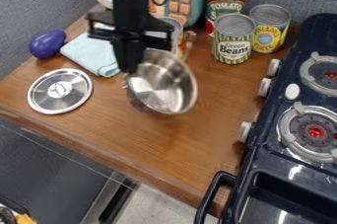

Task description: Moved the silver pot to the right side of the silver lid

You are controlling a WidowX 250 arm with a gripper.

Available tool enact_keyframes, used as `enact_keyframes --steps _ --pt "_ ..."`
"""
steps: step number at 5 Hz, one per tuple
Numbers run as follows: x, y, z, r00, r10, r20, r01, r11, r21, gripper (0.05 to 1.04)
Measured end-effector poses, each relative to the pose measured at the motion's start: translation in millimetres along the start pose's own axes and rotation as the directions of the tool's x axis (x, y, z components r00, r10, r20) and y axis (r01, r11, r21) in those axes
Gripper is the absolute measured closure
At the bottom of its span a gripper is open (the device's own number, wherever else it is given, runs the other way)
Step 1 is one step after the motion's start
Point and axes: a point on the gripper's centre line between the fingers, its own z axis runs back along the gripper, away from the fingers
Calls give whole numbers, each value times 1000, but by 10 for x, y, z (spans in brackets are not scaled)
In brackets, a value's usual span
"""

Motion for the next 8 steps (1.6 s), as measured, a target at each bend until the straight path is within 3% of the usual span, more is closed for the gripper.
enact_keyframes --steps 1,2,3,4,5,6,7,8 --pt "21 63 -85 977 208 -39 -205 977 66 1028" --pt "17 68 -175 899 437 1 -436 897 66 1029" --pt "-56 98 -290 765 644 25 -644 762 71 1029" --pt "-88 128 -363 577 814 71 -816 578 10 1029" --pt "-76 122 -403 360 920 153 -929 369 -36 1029" --pt "-83 79 -491 274 942 194 -956 289 -53 1029" --pt "-60 100 -511 303 940 156 -947 315 -60 1029" --pt "-71 225 -562 368 927 69 -927 371 -46 1029"
